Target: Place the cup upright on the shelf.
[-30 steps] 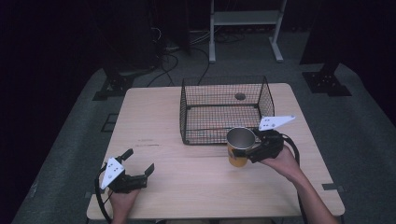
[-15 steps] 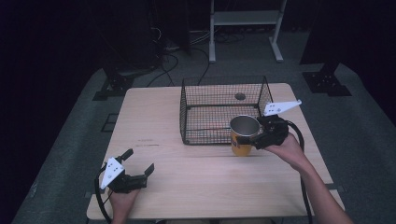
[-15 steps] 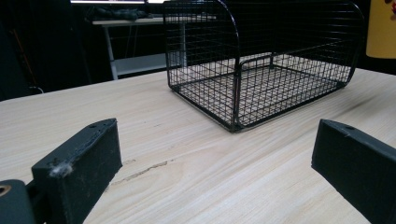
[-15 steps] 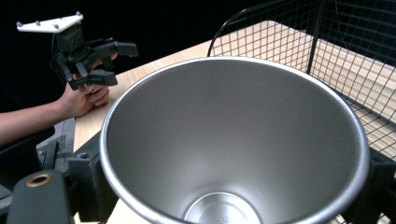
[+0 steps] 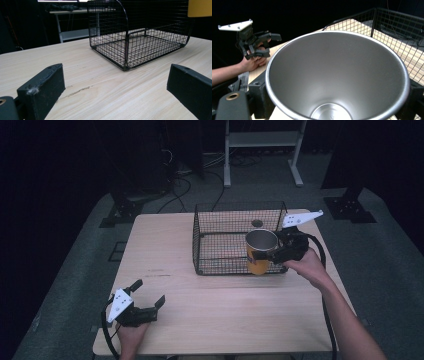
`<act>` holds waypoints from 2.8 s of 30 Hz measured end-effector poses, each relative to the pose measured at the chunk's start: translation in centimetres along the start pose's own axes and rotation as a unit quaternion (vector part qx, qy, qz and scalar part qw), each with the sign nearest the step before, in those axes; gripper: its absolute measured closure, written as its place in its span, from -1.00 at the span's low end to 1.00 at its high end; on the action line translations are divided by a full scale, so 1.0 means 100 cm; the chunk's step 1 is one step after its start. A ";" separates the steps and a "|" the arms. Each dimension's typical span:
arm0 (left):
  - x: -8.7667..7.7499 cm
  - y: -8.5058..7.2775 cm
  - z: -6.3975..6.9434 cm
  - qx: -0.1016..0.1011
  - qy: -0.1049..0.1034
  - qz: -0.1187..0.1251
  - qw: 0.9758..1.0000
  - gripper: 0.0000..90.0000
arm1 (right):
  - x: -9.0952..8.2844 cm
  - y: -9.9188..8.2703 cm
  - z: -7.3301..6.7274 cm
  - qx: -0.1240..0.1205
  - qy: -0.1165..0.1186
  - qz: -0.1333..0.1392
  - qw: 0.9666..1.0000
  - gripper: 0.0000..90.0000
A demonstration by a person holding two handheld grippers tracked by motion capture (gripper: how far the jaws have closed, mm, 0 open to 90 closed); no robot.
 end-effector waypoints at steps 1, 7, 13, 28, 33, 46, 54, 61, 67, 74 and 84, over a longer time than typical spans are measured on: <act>0.000 0.000 0.000 0.000 0.000 0.000 1.000 -0.98 | 0.001 0.002 0.001 0.000 0.000 0.001 1.000 -0.73; 0.000 0.000 0.000 -0.001 0.000 0.000 1.000 -0.98 | 0.007 0.012 0.006 -0.005 -0.001 -0.002 1.000 -0.73; 0.000 0.000 0.000 0.000 0.000 0.000 1.000 -0.98 | 0.014 0.022 0.016 -0.003 -0.004 -0.006 1.000 -0.73; -0.001 0.000 -0.001 -0.003 -0.001 0.001 1.000 -0.98 | 0.039 0.029 0.041 0.003 -0.006 -0.021 1.000 -0.73; -0.001 0.000 -0.001 -0.004 -0.001 0.002 1.000 -0.98 | 0.046 0.031 0.049 0.008 -0.008 -0.024 1.000 -0.73; -0.001 0.000 -0.001 -0.006 -0.002 0.003 1.000 -0.98 | 0.063 0.032 0.066 0.016 -0.013 -0.036 0.999 -0.73; -0.001 0.000 -0.001 -0.006 -0.002 0.004 1.000 -0.98 | 0.076 0.029 0.074 0.021 -0.015 -0.045 0.999 -0.73; -0.001 0.000 -0.002 -0.008 -0.002 0.004 1.000 -0.98 | 0.087 0.024 0.083 0.030 -0.016 -0.048 0.998 -0.73; -0.001 0.000 -0.002 -0.008 -0.003 0.004 1.000 -0.98 | 0.094 0.017 0.090 0.036 -0.018 -0.054 0.998 -0.73; -0.001 0.000 -0.002 -0.009 -0.002 0.004 1.000 -0.98 | 0.102 0.007 0.098 0.044 -0.022 -0.059 0.997 -0.73; -0.002 0.001 -0.002 -0.009 -0.003 0.005 1.000 -0.98 | 0.113 -0.002 0.103 0.050 -0.027 -0.063 0.996 -0.73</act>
Point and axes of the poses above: each handheld gripper's, and its own axes: x roughly forward along the jaws, y roughly out of its top, z roughly to its right, the point moved 3 cm from there along x, roughly forward along the jaws, and after that the axes turned 12 degrees about z, right-handed, at the moved point
